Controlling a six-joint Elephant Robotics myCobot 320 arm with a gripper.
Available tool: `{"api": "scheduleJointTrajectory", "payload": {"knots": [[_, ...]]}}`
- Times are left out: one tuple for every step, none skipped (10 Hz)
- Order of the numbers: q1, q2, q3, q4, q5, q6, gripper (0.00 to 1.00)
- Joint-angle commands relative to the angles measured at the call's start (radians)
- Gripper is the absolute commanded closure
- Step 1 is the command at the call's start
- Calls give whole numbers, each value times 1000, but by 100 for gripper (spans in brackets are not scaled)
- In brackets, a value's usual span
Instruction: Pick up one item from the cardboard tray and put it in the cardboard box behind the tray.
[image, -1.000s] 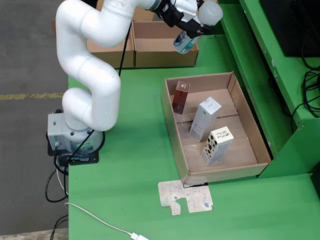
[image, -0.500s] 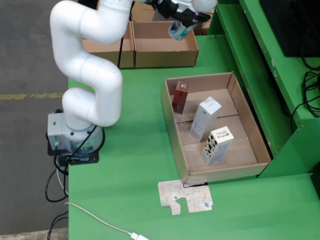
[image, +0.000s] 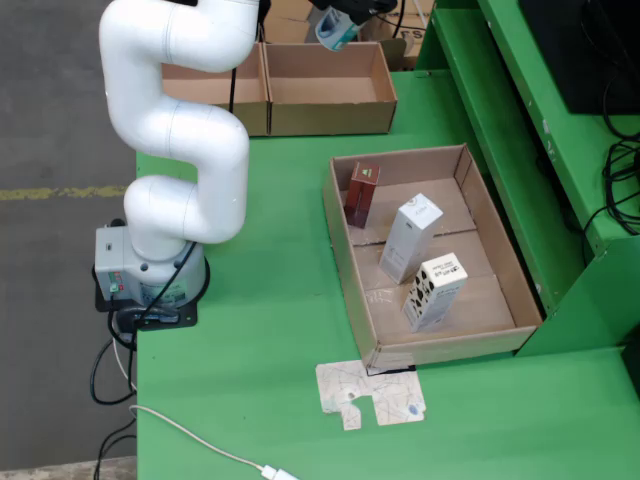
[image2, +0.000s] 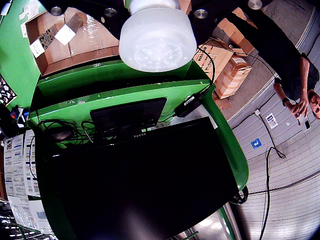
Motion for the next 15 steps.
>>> {"api": "scheduleJointTrajectory", "payload": {"knots": [[158,-32,15,52,-70,74,100],[158,-32,15,52,-70,74,100],[183,-88,15,72,-64,108,100],[183,-88,15,72,-64,108,100],[157,-124,15,98,-57,95,100],[155,-147,15,109,-53,100,100],[155,-147,15,109,-53,100,100],[139,-209,15,178,-59,72,100],[139,-209,15,178,-59,72,100],[142,-293,15,279,-87,34,100],[142,-293,15,279,-87,34,100],[142,-293,15,279,-87,34,100],[151,-350,15,375,-124,-12,100],[151,-350,15,375,-124,-12,100],[151,-350,15,375,-124,-12,100]]}}
